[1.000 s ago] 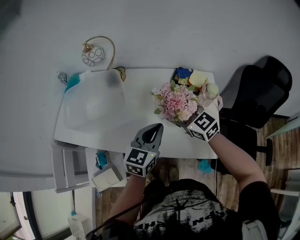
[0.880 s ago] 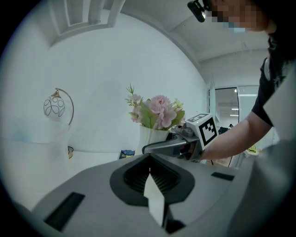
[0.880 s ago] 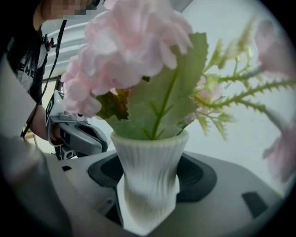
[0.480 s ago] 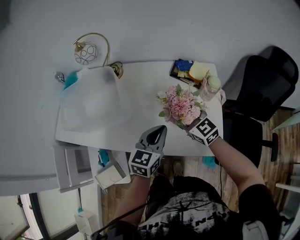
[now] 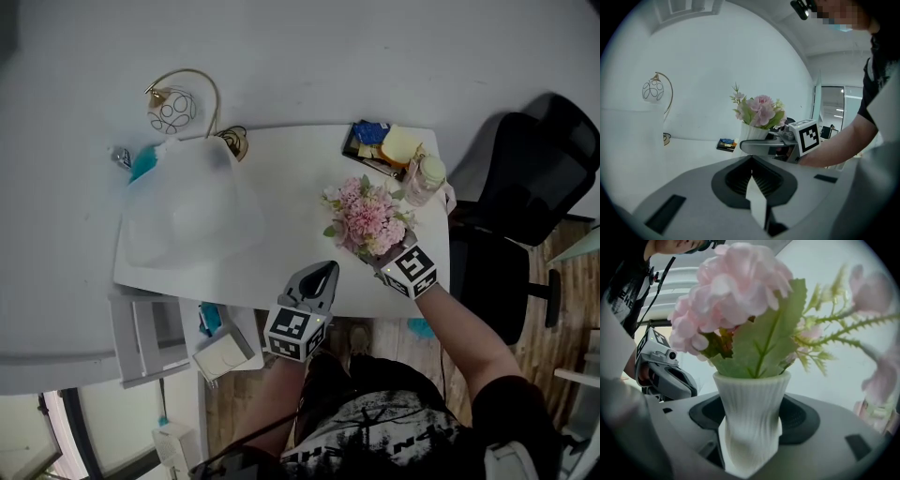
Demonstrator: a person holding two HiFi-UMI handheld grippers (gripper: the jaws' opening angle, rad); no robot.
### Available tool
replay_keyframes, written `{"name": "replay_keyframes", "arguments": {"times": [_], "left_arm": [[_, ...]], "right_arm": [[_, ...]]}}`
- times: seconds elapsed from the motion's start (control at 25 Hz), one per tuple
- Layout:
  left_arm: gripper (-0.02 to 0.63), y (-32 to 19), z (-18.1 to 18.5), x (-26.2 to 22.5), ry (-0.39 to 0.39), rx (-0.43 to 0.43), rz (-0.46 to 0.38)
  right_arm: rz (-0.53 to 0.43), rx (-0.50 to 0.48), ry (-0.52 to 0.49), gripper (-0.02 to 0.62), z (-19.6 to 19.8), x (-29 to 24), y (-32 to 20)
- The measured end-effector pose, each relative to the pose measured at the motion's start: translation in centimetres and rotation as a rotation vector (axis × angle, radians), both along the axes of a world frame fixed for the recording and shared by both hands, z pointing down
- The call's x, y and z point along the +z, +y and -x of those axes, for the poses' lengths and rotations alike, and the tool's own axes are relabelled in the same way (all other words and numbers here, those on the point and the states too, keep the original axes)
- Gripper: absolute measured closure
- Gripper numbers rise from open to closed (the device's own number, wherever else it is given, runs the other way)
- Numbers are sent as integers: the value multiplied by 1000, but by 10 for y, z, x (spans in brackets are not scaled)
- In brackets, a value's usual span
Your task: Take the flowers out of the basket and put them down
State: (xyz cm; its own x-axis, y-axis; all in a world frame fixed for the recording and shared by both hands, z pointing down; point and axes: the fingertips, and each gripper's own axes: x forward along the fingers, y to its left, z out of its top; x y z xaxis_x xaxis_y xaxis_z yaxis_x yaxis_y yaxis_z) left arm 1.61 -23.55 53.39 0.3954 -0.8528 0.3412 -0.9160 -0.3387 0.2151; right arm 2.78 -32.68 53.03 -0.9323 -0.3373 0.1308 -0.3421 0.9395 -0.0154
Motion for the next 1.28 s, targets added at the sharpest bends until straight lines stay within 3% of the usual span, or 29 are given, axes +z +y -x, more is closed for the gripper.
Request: {"name": "replay_keyframes", "arguments": {"times": [0.44,1.28], "left_arm": [[592,11,-4,7,-2,5,25],[592,13,-5,8,16,14,41]], "right_arm": [[-23,20,-45,261,8,1,5],[53,45,-15,249,-6,16,7]]}}
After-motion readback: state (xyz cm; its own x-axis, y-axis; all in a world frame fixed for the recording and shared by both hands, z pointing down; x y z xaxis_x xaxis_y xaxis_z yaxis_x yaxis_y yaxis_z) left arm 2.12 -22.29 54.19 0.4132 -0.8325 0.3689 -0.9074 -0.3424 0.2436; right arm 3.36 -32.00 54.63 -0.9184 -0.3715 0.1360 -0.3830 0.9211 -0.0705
